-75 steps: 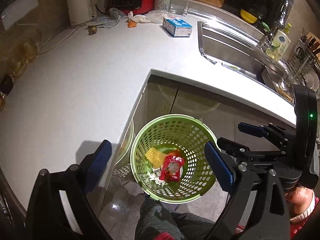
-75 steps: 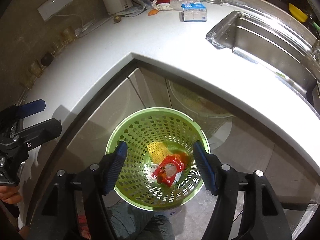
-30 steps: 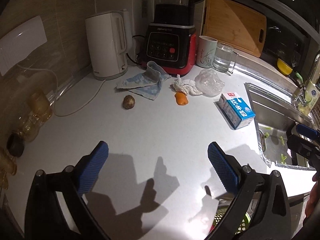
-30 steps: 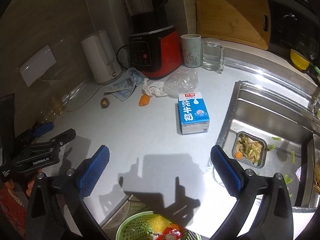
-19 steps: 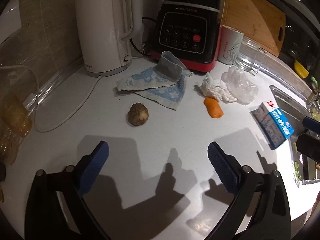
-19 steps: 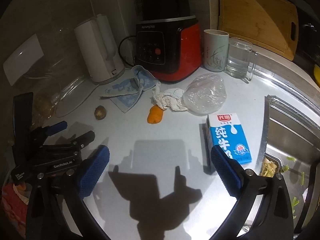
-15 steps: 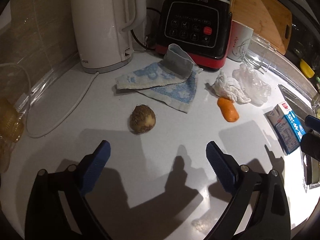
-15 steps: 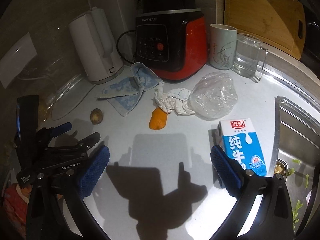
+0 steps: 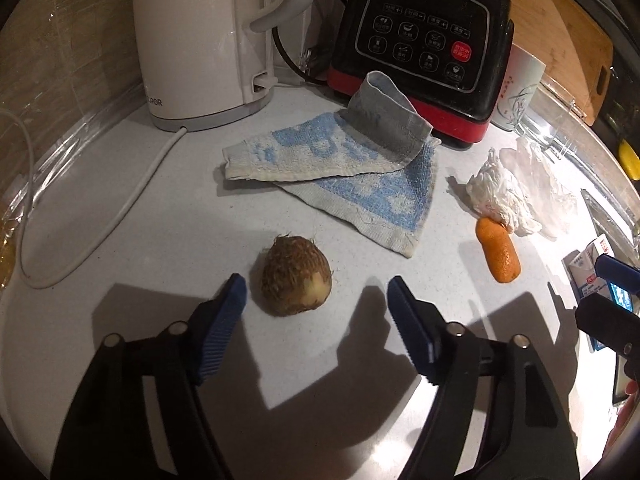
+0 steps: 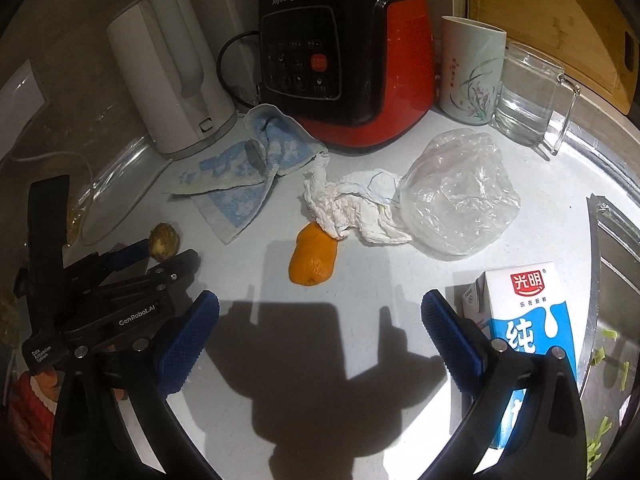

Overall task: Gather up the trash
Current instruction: 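Grasp the brown taro root with left tool while right tool grasps the orange peel, then carry taro root and peel over the green basket and open both tools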

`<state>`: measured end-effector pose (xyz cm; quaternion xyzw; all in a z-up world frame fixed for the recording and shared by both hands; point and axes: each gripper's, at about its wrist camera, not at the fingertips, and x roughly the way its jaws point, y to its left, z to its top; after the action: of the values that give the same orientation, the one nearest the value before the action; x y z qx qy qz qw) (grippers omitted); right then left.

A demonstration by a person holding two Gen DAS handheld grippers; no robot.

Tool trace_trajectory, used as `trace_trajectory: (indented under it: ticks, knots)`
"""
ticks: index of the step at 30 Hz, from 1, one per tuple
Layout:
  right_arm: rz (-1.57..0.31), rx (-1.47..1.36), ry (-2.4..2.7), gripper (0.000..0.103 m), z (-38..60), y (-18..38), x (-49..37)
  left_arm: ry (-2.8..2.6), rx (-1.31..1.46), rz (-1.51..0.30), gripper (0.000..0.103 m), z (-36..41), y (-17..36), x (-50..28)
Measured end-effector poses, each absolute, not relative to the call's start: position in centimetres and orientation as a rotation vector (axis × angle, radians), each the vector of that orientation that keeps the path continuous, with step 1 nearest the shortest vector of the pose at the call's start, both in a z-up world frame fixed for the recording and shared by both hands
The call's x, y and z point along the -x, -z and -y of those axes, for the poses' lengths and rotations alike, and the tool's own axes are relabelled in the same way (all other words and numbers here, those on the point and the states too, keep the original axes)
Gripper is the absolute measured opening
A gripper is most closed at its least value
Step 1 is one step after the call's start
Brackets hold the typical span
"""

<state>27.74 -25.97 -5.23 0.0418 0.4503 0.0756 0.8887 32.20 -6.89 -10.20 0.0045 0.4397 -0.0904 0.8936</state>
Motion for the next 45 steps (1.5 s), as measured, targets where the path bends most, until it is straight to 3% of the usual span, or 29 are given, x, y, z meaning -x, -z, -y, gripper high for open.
trace_trajectory:
  ticks: [3, 7, 20, 24, 27, 35, 45]
  knots:
    - [-0.933, -0.091, -0.155, 0.100, 26.1, 5.4, -28.0, 0.195, -0.021, -0.912, 0.057, 7.2, 10.2, -32.5]
    - [-0.936, -0.093, -0.151, 0.098, 26.2, 5.6, -28.4, 0.179, -0.034, -0.896, 0.033, 7.4, 10.1, -32.8]
    - [-1.015, -0.078, -0.127, 0.057, 23.9, 8.8, -33.1, 0.181, -0.030, -0.878, 0.033, 6.9, 9.1, -32.0]
    - [-1.011, -0.002, -0.102, 0.025, 22.5, 8.8, -34.0, 0.164, -0.003, -0.868, 0.033, 5.9, 8.2, -30.8]
    - [-1.016, 0.006, -0.123, 0.016, 22.1, 8.8, -33.9, 0.156, 0.006, -0.865, 0.033, 5.6, 7.9, -29.8]
    - [-1.001, -0.086, -0.186, 0.014, 24.1, 7.1, -29.3, 0.193, -0.005, -0.855, 0.033, 6.4, 6.3, -25.9]
    - [-0.974, -0.059, -0.165, 0.014, 29.2, 2.3, -14.3, 0.395, -0.018, -0.858, 0.033, 11.1, 3.3, -15.5]
